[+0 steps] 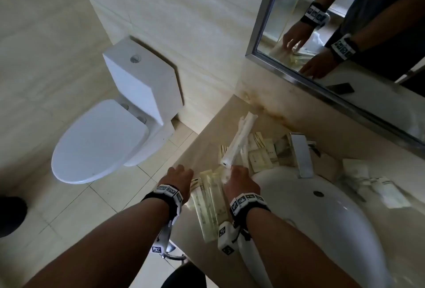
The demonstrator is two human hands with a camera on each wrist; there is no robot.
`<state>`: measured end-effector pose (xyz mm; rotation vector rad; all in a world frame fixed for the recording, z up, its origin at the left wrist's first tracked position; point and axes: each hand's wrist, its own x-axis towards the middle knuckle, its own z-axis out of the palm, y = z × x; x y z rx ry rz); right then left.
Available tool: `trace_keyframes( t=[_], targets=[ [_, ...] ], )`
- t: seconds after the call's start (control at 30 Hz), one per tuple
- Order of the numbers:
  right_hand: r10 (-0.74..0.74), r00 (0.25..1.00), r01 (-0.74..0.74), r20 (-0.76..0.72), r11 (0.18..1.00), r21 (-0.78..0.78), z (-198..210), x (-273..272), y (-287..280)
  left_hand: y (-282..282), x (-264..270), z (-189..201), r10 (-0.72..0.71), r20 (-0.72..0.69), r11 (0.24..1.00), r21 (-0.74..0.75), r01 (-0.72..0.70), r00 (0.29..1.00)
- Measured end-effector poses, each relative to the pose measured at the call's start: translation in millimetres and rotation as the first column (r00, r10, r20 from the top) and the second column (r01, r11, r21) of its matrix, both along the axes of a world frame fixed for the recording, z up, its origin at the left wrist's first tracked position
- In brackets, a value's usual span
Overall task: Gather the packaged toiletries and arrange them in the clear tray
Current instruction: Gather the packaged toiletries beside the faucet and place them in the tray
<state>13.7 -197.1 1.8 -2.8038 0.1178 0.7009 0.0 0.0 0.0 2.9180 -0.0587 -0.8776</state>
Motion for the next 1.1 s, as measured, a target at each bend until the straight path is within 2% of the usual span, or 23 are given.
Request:
trace_keyframes(
  t=[0.07,0.2,0.33,0.5,0.67,0.73,0.83,0.93,1.1],
  targets=[
    [-0.062,0.998,0.064,-0.026,0.996,0.058,2,2,-2,3,4,2,0.005,-0.03,1.0,0.011,-0.004,1.0],
    [-0.061,0.991,0.072,-0.123,0.994,0.087,6,-1,-5,12,1,-1,0.011,-0.059,0.999,0.036,-0.009,0.998],
    [-0.097,0.985,0.112,-0.146,0.989,0.097,18,-11,-8,16,-6,5,0.026,-0.059,1.0,0.001,-0.026,0.998],
    [-0.162,0.978,0.181,-0.134,0.973,0.144,33,-21,-21,17,-6,23,0.08,-0.153,0.993,-0.071,-0.092,0.985],
    [-0.25,0.966,0.26,-0.074,0.943,0.21,47,-22,-42,15,3,44,0.173,-0.065,0.981,-0.072,-0.178,0.983],
    [-0.227,0.972,0.235,-0.061,0.944,0.23,52,-20,-48,15,7,50,0.213,-0.026,0.975,-0.065,-0.215,0.977],
    [-0.116,0.992,0.123,-0.042,0.95,0.287,58,-20,-47,13,14,59,0.284,0.037,0.957,-0.079,-0.28,0.958],
    [-0.09,0.995,0.096,-0.035,0.932,0.35,62,-17,-38,10,20,63,0.339,0.026,0.931,-0.15,-0.332,0.94],
    [-0.038,0.998,0.055,-0.057,0.937,0.344,60,-14,-24,-7,26,59,0.262,-0.026,0.909,-0.329,-0.256,0.965]
  ],
)
